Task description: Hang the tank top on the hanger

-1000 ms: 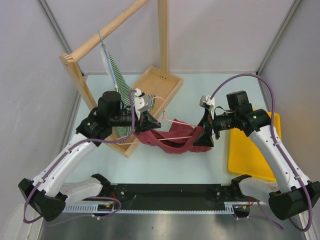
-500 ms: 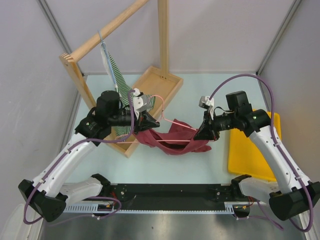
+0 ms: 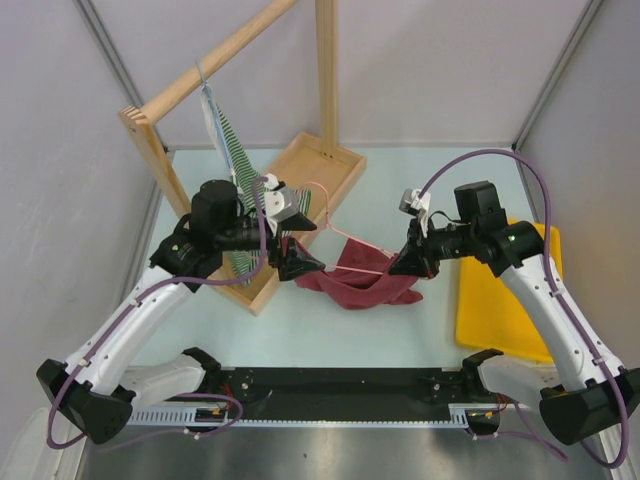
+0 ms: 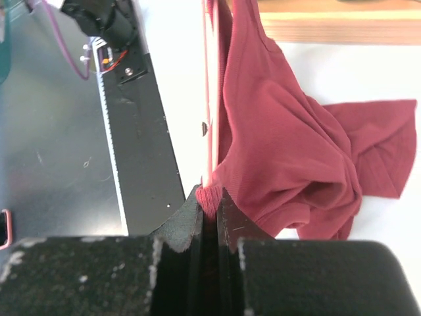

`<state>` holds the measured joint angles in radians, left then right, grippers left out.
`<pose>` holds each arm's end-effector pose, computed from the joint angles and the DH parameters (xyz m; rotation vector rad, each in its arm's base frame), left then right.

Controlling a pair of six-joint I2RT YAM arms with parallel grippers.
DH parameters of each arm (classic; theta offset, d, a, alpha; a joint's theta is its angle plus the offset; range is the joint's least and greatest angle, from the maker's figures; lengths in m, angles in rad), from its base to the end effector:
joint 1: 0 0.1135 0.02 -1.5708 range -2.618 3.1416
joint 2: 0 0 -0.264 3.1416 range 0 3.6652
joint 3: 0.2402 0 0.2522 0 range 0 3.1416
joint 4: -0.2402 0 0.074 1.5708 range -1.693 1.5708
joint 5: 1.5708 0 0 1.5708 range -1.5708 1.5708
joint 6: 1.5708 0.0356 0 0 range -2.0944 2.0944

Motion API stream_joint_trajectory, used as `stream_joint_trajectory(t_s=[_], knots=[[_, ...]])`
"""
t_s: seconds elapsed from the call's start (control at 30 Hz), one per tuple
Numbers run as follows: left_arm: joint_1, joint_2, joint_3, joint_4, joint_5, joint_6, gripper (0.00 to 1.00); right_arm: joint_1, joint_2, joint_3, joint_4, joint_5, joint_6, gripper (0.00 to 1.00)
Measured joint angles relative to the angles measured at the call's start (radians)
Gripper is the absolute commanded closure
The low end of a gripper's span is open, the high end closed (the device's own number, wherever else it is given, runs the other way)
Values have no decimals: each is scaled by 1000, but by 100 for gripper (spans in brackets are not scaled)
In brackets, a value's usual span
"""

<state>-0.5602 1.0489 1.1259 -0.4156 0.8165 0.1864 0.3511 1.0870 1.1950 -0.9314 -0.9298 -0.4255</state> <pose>0.1733 -0.1393 0.3883 1.1977 1.5103 -1.0258 0.1771 0.0952 0.3634 -1.2134 1.8420 1.0532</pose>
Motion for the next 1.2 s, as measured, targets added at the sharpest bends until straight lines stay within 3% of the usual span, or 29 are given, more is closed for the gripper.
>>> stream_joint_trajectory(t_s=[0.43,0.9,1.2], knots=[[0,-9,-1,68,-37,-31,1,-31,-53,-16,60,88,60,100],[-24,-170,-24,198,-143,-82,1,-163,-93,-49,182,150,193,100],[-116,-242,-26,132,-346,-54,1,-171,-57,72,226,190,254,100]])
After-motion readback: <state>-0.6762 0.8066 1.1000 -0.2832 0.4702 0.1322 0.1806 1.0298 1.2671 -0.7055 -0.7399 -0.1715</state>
